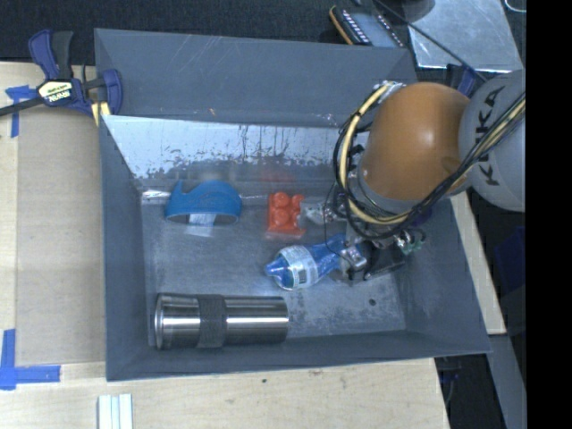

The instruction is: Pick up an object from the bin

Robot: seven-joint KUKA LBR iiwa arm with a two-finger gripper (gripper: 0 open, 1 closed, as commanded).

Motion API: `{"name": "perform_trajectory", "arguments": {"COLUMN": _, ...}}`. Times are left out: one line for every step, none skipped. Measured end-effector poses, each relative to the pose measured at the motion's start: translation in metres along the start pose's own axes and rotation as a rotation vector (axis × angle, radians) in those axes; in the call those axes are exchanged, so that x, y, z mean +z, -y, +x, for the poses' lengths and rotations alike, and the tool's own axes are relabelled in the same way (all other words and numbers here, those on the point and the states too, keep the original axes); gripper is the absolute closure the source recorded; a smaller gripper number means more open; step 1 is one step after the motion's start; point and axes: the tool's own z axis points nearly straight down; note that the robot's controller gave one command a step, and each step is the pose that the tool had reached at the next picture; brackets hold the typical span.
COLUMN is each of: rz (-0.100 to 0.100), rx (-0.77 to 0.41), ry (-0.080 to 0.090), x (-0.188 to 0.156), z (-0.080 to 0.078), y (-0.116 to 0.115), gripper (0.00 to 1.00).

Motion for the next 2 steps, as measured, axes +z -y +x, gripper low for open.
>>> {"name": "perform_trajectory", "arguments": {"rz": -0.004, "rx": 0.376, "ry": -0.017, "x": 0.06, "z": 0.03, "y": 0.02, "gripper": 0.0}}
{"name": "perform_trajectory", "arguments": {"rz": 0.0, "rx": -0.186, "ry": 0.003, "x": 0.088, "z": -0.025, "y": 0.002, "gripper": 0.0}}
